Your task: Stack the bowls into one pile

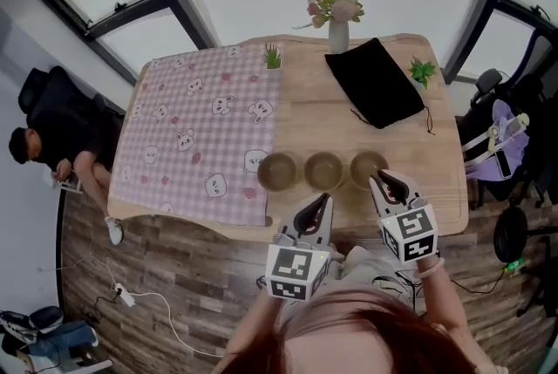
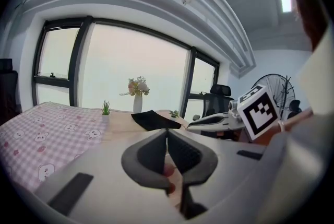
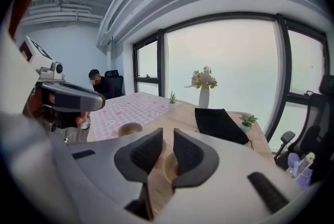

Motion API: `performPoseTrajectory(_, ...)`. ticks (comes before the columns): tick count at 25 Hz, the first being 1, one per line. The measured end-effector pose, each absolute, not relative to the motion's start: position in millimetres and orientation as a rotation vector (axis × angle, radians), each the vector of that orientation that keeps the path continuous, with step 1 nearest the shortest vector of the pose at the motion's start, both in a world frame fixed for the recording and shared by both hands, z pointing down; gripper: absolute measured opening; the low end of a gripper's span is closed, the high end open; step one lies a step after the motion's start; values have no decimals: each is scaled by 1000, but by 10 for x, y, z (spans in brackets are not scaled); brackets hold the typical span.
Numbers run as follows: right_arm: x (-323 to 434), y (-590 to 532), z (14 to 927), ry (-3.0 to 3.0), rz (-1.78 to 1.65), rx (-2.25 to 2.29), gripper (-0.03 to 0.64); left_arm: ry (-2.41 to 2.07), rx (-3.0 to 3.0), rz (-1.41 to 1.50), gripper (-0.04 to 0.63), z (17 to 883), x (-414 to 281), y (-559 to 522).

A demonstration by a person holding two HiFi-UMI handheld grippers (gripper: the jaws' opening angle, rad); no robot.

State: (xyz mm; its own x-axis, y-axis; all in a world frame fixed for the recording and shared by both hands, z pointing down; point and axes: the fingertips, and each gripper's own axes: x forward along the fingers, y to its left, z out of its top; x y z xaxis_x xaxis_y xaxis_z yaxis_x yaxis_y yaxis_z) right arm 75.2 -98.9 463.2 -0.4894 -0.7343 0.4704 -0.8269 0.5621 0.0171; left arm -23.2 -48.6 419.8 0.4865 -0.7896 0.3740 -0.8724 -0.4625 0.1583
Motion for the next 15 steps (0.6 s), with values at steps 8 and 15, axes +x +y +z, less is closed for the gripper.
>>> performPoseTrajectory(8, 841, -1217, 4879, -2293, 334, 1245, 71, -1370, 2379, 385, 12, 4365, -311, -639)
performPoseTrajectory(15, 968, -1443, 5157, -2240, 376, 1212, 75, -1399, 2352, 396, 12, 4399, -390, -891)
